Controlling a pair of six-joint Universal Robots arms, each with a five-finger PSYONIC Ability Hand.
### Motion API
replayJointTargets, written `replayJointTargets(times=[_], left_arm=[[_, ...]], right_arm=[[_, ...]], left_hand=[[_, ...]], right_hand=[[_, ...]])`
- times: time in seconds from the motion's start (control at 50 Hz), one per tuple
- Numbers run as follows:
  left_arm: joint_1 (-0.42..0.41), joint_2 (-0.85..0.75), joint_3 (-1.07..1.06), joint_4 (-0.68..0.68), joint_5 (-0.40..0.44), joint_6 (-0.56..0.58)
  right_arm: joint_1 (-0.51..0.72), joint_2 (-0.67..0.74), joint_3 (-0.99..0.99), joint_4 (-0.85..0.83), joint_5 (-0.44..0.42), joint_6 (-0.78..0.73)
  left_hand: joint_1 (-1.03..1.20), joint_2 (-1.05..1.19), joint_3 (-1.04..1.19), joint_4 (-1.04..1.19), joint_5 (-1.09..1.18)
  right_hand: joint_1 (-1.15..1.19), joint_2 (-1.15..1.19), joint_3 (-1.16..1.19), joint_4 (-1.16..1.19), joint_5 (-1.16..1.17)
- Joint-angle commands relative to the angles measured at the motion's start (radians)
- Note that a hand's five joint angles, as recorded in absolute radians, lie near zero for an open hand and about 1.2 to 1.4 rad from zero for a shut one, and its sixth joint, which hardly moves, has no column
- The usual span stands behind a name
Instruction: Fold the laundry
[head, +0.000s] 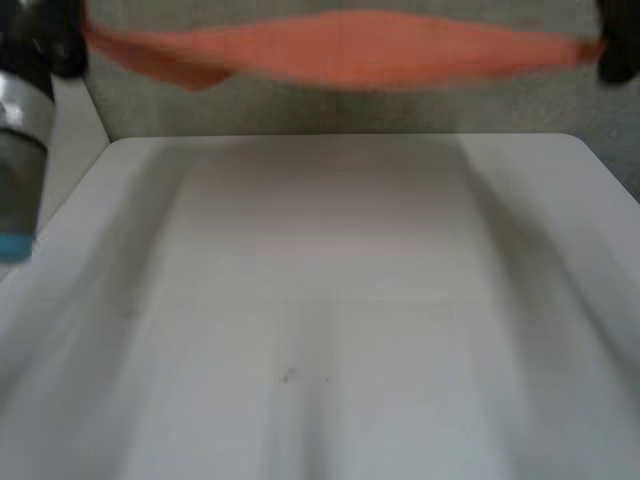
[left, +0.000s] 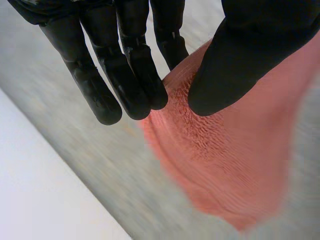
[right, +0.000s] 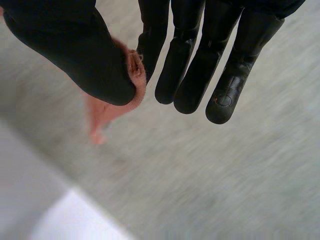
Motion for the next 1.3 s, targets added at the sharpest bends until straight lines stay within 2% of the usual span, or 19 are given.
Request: replayJointTargets(times=[0.02, 0.12, 0.18, 0.32, 0.4, 0.48, 0.5, 0.58, 0.62, 0.7, 0.78, 0.8, 0.86, 0.88, 0.92, 1.04, 1.14, 1.3], left_arm=[[-0.005, -0.124, -0.179, 0.050, 0.090, 0.012], [-0.009, -0.248, -0.239, 0.057, 0.087, 0.016], [-0.009, -0.267, -0.256, 0.053, 0.082, 0.016], [0.004, -0.209, -0.410, -0.022, 0.067, 0.048], [0.027, -0.080, -0.499, -0.163, 0.052, 0.120], [0.040, 0.064, -0.568, -0.390, 0.047, 0.197], [0.041, 0.128, -0.587, -0.485, 0.048, 0.217], [0.041, 0.242, -0.599, -0.683, 0.061, 0.223], [0.038, 0.267, -0.596, -0.708, 0.062, 0.223], [0.031, 0.269, -0.575, -0.650, 0.078, 0.223], [0.027, 0.213, -0.533, -0.550, 0.088, 0.223], [0.020, 0.115, -0.489, -0.468, 0.088, 0.234], [0.006, 0.043, -0.443, -0.421, 0.088, 0.234], [-0.023, -0.054, -0.364, -0.364, 0.087, 0.236], [-0.040, -0.127, -0.306, -0.331, 0.085, 0.237], [-0.071, -0.378, -0.043, -0.221, 0.079, 0.262], [-0.078, -0.540, 0.152, -0.170, 0.082, 0.302], [-0.080, -0.712, 0.344, -0.134, 0.096, 0.322]], right_arm=[[0.003, 0.117, 0.152, 0.000, -0.008, 0.000], [0.003, 0.235, 0.198, 0.000, -0.002, 0.000], [-0.002, 0.291, 0.215, 0.011, 0.001, -0.006], [-0.011, 0.251, 0.275, 0.083, 0.004, -0.073], [-0.042, 0.125, 0.356, 0.204, 0.004, -0.251], [-0.091, 0.015, 0.450, 0.305, 0.003, -0.421], [-0.097, -0.005, 0.467, 0.324, 0.001, -0.452], [-0.144, -0.074, 0.542, 0.375, -0.011, -0.569], [-0.154, -0.082, 0.554, 0.376, -0.011, -0.595], [-0.155, -0.082, 0.550, 0.367, -0.013, -0.598], [-0.151, -0.033, 0.508, 0.272, -0.016, -0.543], [-0.145, 0.008, 0.482, 0.213, -0.013, -0.505], [-0.119, 0.085, 0.418, 0.117, -0.008, -0.424], [-0.112, 0.103, 0.403, 0.099, -0.006, -0.406], [-0.102, 0.143, 0.366, 0.071, 0.001, -0.376], [-0.047, 0.337, 0.177, 0.034, 0.098, -0.325], [-0.002, 0.462, 0.019, -0.019, 0.156, -0.323], [0.012, 0.610, -0.154, -0.119, 0.171, -0.328]], left_hand=[[0.261, 0.197, 0.203, 0.201, 0.260], [0.261, 0.197, 0.203, 0.201, 0.260], [0.261, 0.197, 0.203, 0.201, 0.260], [0.261, 0.197, 0.203, 0.201, 0.260], [0.261, 0.197, 0.203, 0.201, 0.260], [0.261, 0.197, 0.203, 0.201, 0.260], [0.261, 0.197, 0.203, 0.201, 0.260], [0.261, 0.197, 0.203, 0.201, 0.260], [0.261, 0.197, 0.203, 0.201, 0.260], [0.261, 0.197, 0.203, 0.201, 0.260], [0.261, 0.197, 0.203, 0.201, 0.260], [0.261, 0.197, 0.203, 0.201, 0.260], [0.261, 0.197, 0.203, 0.201, 0.260], [0.261, 0.197, 0.203, 0.201, 0.260], [0.261, 0.197, 0.203, 0.201, 0.260], [0.261, 0.197, 0.203, 0.201, 0.260], [0.261, 0.197, 0.203, 0.201, 0.260], [0.261, 0.197, 0.203, 0.201, 0.260]], right_hand=[[0.420, 0.215, 0.209, 0.201, 0.227], [0.420, 0.215, 0.209, 0.201, 0.227], [0.420, 0.215, 0.209, 0.201, 0.227], [0.420, 0.215, 0.209, 0.201, 0.227], [0.420, 0.215, 0.209, 0.201, 0.227], [0.420, 0.215, 0.209, 0.201, 0.227], [0.420, 0.215, 0.209, 0.201, 0.227], [0.420, 0.215, 0.209, 0.201, 0.227], [0.420, 0.215, 0.209, 0.201, 0.227], [0.420, 0.215, 0.209, 0.201, 0.227], [0.420, 0.215, 0.209, 0.201, 0.227], [0.420, 0.215, 0.209, 0.201, 0.227], [0.420, 0.215, 0.209, 0.201, 0.227], [0.420, 0.215, 0.209, 0.201, 0.227], [0.420, 0.215, 0.209, 0.201, 0.227], [0.420, 0.215, 0.209, 0.201, 0.227], [0.420, 0.215, 0.209, 0.201, 0.227], [0.420, 0.215, 0.209, 0.201, 0.227]])
